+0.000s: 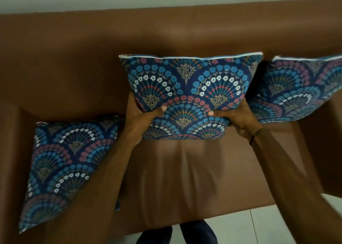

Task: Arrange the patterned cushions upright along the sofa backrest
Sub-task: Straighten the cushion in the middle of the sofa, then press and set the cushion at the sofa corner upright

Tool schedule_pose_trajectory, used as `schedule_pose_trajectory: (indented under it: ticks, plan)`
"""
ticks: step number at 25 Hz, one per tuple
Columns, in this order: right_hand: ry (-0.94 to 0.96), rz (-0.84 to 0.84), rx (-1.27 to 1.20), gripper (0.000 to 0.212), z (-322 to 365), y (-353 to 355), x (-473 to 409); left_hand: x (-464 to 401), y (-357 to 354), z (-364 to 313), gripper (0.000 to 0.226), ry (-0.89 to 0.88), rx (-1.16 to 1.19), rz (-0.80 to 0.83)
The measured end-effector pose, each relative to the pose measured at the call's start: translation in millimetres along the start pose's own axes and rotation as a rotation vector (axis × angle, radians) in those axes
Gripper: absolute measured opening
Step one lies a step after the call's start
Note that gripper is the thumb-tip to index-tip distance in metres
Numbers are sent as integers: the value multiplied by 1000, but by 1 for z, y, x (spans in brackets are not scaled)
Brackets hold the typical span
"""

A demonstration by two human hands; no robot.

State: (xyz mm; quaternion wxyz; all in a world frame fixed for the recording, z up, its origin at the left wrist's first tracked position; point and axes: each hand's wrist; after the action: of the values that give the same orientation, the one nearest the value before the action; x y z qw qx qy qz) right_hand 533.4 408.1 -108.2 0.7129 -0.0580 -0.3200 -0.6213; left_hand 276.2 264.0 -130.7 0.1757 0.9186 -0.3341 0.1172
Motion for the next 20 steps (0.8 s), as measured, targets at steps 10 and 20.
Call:
schedule_pose_trajectory:
  ticks: [10,20]
  plan:
    - [-300,-217,-60,113,-85,-23,-1,2,-7,85,81,-79,-324,39]
    - [-505,589,364,39,-78,-311,151,-37,268,163,126,111,-824,-313]
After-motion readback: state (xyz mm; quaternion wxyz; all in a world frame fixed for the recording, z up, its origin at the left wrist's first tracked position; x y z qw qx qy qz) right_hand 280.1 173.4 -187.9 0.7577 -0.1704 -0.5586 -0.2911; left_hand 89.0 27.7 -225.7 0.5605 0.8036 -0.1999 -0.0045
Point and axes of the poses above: each hand's wrist, its own x-axis away from the middle knuckle, its own y-axis out of the back of the hand, z = x × y, and after that the axes turned 12 degrees about -z, right-handed
